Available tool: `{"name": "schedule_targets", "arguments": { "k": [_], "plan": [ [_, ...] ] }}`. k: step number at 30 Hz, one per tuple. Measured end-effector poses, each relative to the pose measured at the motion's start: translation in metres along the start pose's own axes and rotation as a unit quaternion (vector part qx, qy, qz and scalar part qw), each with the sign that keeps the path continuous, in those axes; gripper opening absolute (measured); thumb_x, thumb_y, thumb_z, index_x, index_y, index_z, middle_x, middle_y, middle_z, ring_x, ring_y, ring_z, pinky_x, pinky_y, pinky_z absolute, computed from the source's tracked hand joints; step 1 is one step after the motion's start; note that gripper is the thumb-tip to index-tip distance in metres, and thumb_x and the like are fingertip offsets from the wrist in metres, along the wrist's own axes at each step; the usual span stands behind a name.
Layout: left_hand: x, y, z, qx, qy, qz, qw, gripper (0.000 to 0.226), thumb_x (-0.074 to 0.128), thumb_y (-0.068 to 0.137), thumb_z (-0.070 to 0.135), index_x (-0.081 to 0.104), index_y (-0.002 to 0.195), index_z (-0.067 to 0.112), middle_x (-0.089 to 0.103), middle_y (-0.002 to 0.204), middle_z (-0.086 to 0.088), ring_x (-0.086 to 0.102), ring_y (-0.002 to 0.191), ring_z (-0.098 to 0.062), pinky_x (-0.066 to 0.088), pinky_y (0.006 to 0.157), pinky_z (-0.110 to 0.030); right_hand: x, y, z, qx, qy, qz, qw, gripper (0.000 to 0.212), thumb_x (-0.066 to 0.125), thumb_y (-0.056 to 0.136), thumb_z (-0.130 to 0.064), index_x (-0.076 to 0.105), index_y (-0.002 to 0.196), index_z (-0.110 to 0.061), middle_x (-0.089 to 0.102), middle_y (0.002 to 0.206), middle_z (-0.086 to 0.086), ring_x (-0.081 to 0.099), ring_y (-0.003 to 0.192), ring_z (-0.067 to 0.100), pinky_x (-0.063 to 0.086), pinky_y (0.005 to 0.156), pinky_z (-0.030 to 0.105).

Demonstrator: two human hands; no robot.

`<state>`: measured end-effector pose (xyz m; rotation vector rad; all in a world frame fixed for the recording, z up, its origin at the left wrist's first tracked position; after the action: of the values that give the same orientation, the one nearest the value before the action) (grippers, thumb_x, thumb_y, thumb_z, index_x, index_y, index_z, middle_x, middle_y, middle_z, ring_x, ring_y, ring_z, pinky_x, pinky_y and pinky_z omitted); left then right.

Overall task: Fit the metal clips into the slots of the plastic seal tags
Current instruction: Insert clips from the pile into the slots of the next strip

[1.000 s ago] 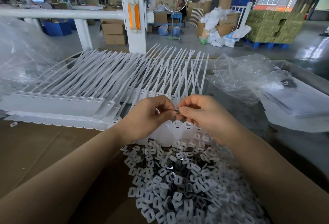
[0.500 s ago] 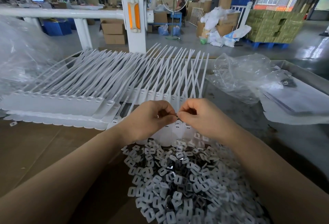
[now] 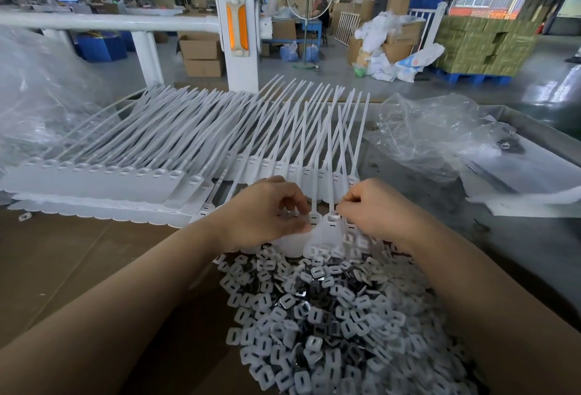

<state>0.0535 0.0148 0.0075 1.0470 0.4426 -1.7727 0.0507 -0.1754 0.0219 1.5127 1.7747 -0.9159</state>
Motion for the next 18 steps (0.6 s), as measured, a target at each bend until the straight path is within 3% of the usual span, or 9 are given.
{"name": "schedule_targets", "arguments": {
  "k": [3,6,13,18],
  "plan": [
    [0.0004,-0.0003,-0.0003,0.001,0.003,-0.002,1.0,0.016,0.072,0.078,0.051,0.061,0.089,0.045,0.055,0.096,0.019,0.053,0.089,0.008,0.039,0.074,-0.011,0.0014,0.0016,0.0027,0.003,0.007,-0.007,1.0,0.033,0.056,0.095,-0.022,0.065,0.107,0.008,0.046,0.073,0.008,0.04,0.062,0.018,0.033,0.054,0.027],
    [0.0007,-0.0003,-0.0002,-0.001,0.001,-0.005,1.0,0.016,0.072,0.079,0.05,0.061,0.09,0.044,0.055,0.098,0.019,0.054,0.089,0.005,0.041,0.077,-0.014,0.0026,0.0021,0.0036,0.001,0.007,-0.014,1.0,0.034,0.056,0.095,-0.022,0.065,0.112,0.006,0.044,0.071,0.008,0.038,0.06,0.018,0.031,0.049,0.025],
    [0.0003,-0.0013,0.0015,-0.005,-0.006,-0.008,1.0,0.016,0.073,0.081,0.046,0.062,0.092,0.042,0.055,0.1,0.016,0.055,0.091,0.001,0.044,0.08,-0.015,0.0021,0.0031,0.0068,0.011,0.028,-0.024,0.999,0.035,0.058,0.094,-0.022,0.063,0.113,0.007,0.045,0.067,0.008,0.037,0.058,0.018,0.03,0.044,0.021],
    [0.0,-0.0021,0.0021,-0.005,0.002,-0.011,1.0,0.016,0.073,0.082,0.045,0.063,0.093,0.04,0.056,0.102,0.014,0.055,0.093,-0.001,0.046,0.084,-0.019,0.0021,0.0012,0.0049,0.009,0.011,-0.034,0.999,0.033,0.062,0.094,-0.027,0.069,0.105,0.004,0.05,0.053,-0.001,0.036,0.047,0.015,0.031,0.044,0.021]
  ]
}}
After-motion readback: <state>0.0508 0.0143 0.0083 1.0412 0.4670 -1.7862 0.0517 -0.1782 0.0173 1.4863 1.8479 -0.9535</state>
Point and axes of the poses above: each hand's wrist, its own y-axis towards the middle knuckle, its own x-axis out of the palm, z = x × y, the point moved 3 cm from there along y, towards the middle knuckle
